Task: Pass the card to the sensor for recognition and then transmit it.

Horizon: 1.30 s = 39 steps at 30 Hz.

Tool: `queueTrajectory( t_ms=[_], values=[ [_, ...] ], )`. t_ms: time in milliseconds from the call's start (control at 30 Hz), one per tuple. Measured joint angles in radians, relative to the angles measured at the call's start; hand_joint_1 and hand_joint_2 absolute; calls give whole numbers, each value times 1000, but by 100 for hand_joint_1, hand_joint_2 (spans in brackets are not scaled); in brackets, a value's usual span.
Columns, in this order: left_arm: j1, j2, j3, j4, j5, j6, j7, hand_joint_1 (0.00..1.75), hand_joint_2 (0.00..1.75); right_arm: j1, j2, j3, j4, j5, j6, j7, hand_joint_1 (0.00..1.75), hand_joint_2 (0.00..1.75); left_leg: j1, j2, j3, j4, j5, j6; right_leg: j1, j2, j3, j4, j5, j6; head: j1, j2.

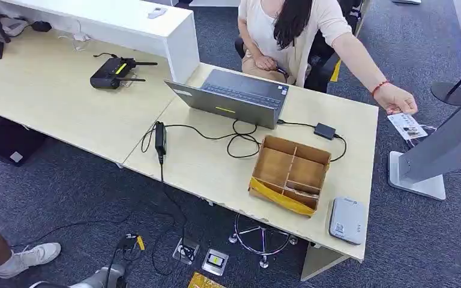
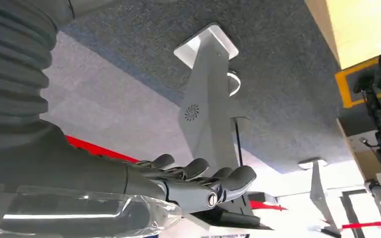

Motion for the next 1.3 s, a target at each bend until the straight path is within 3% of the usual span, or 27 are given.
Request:
queueTrajectory(
  t_ms=[400, 600, 733, 1300],
  values=[
    [0, 0, 0, 0, -1, 0, 0, 0, 0, 17, 19, 27, 0, -2, -13, -2, 0, 175, 0, 0, 0, 0, 0, 0, 0, 0, 0, 0, 0, 0, 0, 0],
    [0, 0, 0, 0, 2, 1, 1, 0, 0, 31, 68, 33, -5, -11, -142, -17, 0, 175, 0, 1, 0, 0, 0, 0, 0, 1, 0, 0, 0, 0, 0, 0],
    [0, 0, 0, 0, 6, 6, 1, 0, 0, 35, 108, 38, -5, -14, -175, -20, 0, 175, 1, 1, 0, 0, 0, 0, 1, 1, 0, 0, 0, 0, 0, 0],
    [0, 0, 0, 0, 2, 11, 5, 0, 0, 35, 168, 45, -5, -29, -196, -23, 0, 175, 1, 1, 0, 0, 0, 0, 1, 1, 0, 0, 0, 0, 0, 0]
  ],
)
